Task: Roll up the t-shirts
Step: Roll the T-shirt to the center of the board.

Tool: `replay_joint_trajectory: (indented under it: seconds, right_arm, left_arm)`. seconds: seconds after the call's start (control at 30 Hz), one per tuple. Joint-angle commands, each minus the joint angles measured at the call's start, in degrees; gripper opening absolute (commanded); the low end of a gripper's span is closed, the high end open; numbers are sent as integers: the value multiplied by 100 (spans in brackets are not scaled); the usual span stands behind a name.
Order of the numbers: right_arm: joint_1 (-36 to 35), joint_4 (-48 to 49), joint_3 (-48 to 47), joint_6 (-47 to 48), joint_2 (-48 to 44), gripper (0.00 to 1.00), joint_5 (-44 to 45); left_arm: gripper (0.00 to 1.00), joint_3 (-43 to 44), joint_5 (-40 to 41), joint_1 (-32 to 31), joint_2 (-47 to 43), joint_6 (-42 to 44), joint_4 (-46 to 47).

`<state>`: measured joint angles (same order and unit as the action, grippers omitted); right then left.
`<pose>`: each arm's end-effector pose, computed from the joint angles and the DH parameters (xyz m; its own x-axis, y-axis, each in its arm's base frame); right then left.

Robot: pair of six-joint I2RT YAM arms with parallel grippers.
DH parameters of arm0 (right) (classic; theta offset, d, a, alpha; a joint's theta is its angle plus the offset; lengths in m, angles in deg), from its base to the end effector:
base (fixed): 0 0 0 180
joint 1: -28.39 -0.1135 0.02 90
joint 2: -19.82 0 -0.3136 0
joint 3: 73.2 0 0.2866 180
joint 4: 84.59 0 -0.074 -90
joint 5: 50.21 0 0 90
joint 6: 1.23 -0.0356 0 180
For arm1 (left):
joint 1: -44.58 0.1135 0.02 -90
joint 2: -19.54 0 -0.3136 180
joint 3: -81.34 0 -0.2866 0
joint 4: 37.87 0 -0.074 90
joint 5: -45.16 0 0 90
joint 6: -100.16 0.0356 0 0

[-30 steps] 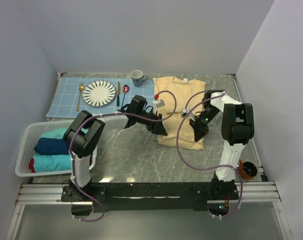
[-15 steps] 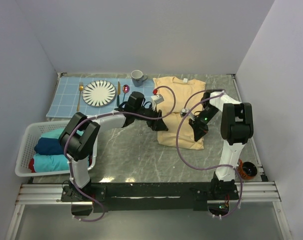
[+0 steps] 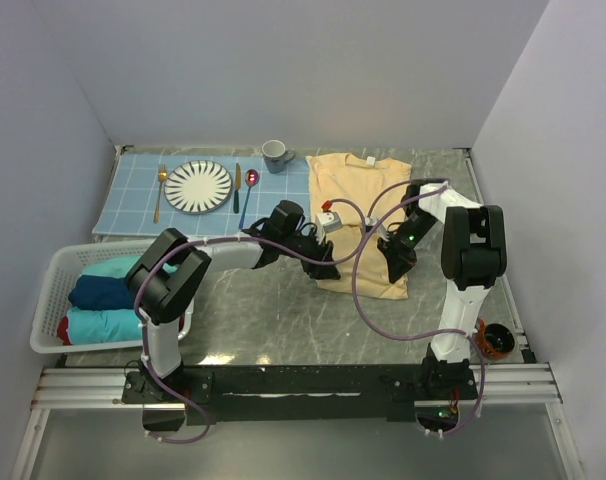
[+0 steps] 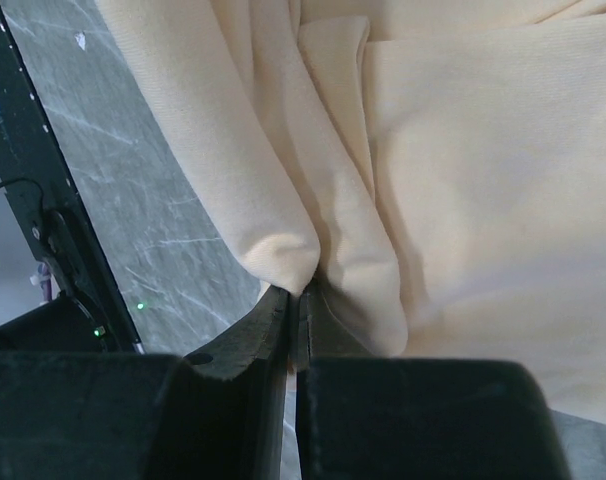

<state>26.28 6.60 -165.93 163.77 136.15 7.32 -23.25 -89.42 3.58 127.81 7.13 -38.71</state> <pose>0.3811 0.0332 0.1836 -0.4067 -0.8305 -0.3807 -0.8475 0.1873 0.4967 0.3170 -0.3087 0.2007 -0.4662 0.3553 -0.8102 0.8846 0.1735 -0.4329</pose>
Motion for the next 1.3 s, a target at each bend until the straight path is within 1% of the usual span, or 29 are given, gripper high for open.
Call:
replay_joint_trajectory:
  seconds: [0.0,0.03,0.1,0.13,0.17,0.2,0.23,0.27,0.33,0.4,0.47,0.57,0.73,0.77,0.83,0.97,1.0,1.07,1.1,1.13,1.17,1.2,1.23,1.27]
  right_arm:
    - [-35,-140,-154,-21,30,4,92]
    - [-35,-175,-171,-12,21,4,83]
    - [-35,-342,-215,75,56,4,4]
    - [-26,-430,-276,119,73,3,-22]
    - [-26,-605,-329,155,135,3,-49]
    - [-26,-615,-364,42,144,3,-110]
    - [-26,-624,-365,32,135,2,-119]
    - [-18,-624,-347,58,92,2,-111]
    - [-18,-615,-303,137,82,1,-84]
    - [-18,-615,-355,94,205,1,-84]
    - [0,-624,-487,50,363,1,-145]
    - [9,-615,-742,-12,565,1,-286]
    - [35,-615,-1120,-266,873,2,-269]
    - [70,-615,-1155,-293,926,2,-260]
    - [105,-615,-1182,-284,944,2,-278]
    - [149,-624,-1199,-416,1101,2,-251]
    - [158,-615,-1234,-582,1163,3,-216]
    - [149,-615,-1287,-767,1347,4,-85]
    - [149,-624,-1296,-863,1383,5,-58]
    - [158,-624,-1288,-838,1392,5,-58]
    - [176,-615,-1279,-786,1349,5,-93]
    - [176,-615,-1270,-707,1322,5,-136]
    - [176,-624,-1287,-698,1313,4,-189]
    - [176,-615,-1331,-715,1322,4,-207]
  left_arm:
    - [37,144,-77,82,133,92,-87]
    - [25,171,-147,178,177,31,-131]
    - [15,206,-367,293,229,-232,-166]
    - [7,232,-463,442,299,-312,-210]
    - [3,345,-603,521,344,-460,-367]
    - [1,425,-840,592,405,-514,-473]
    - [1,504,-955,749,519,-558,-596]
    - [1,696,-1043,812,589,-576,-884]
    - [1,908,-1141,935,756,-515,-1106]
    - [1,1286,-1132,953,888,-261,-1649]
    - [1,1663,-1202,944,1125,-120,-1862]
    - [1,1954,-1246,927,1354,12,-2196]
    - [1,1973,-1202,847,1451,241,-2443]
    - [1,1947,-1168,839,1460,441,-2469]
    - [1,1920,-1080,821,1478,540,-2522]
    - [1,1937,-632,821,1539,715,-2487]
    - [1,1946,-361,821,1557,716,-2461]
    - [5,1911,-131,821,1505,698,-2382]
    - [13,1868,105,821,1330,698,-2338]
    - [17,1658,229,821,1163,663,-2259]
    - [20,1482,369,830,935,698,-2145]
    - [24,1272,701,821,376,768,-1848]
    - [38,782,940,795,31,995,-1663]
    - [45,499,1177,742,-312,1188,-1408]
